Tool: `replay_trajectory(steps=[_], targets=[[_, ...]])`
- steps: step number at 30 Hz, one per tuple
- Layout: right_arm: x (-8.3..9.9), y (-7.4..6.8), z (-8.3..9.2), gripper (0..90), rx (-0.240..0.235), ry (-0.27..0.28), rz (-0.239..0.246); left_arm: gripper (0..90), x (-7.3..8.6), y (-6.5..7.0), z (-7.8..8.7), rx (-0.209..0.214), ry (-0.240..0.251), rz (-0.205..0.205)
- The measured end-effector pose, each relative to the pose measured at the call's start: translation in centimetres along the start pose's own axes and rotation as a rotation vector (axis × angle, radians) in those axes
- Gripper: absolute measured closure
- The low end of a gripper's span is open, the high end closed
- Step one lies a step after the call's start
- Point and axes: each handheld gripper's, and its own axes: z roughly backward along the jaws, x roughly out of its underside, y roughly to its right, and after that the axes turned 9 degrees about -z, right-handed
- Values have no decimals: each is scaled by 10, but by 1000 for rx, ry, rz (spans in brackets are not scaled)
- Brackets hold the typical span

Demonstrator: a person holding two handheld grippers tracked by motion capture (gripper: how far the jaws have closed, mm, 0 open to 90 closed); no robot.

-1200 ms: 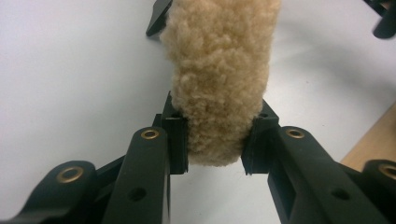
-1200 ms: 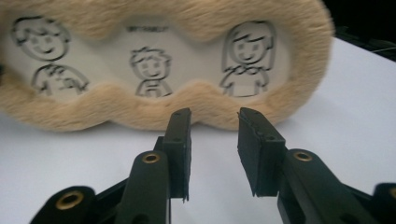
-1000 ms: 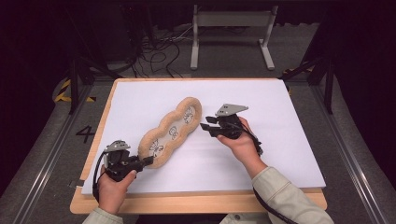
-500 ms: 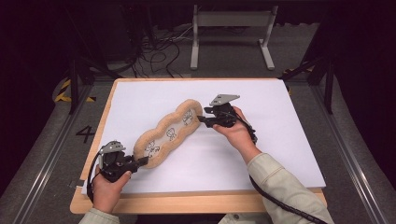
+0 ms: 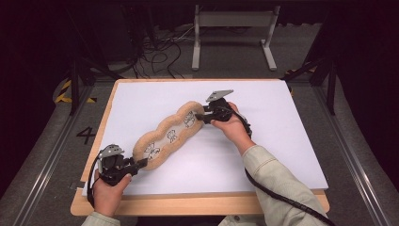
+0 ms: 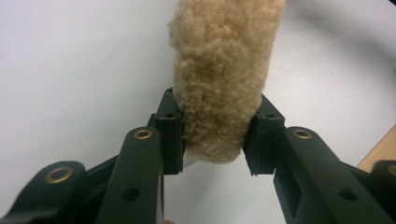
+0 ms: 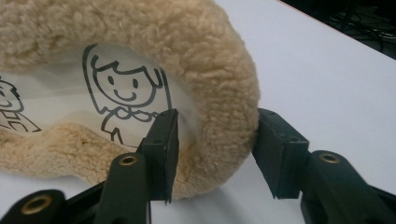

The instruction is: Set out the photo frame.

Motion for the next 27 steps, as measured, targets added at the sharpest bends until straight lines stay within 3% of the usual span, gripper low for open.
replay_trajectory(steps=[4, 13, 20, 27], targets=[[-1, 3, 2, 689, 16, -7, 6, 660, -1, -1, 0, -6, -2, 4], [0, 0, 18, 701, 42, -3, -39, 666, -7, 0, 1, -21, 10, -6], [9, -3, 49, 692, 52, 37, -45, 665, -16, 0, -1, -36, 29, -26], [26, -2, 95, 684, 83, 75, -54, 663, -35, 9, -15, -20, 61, -88]])
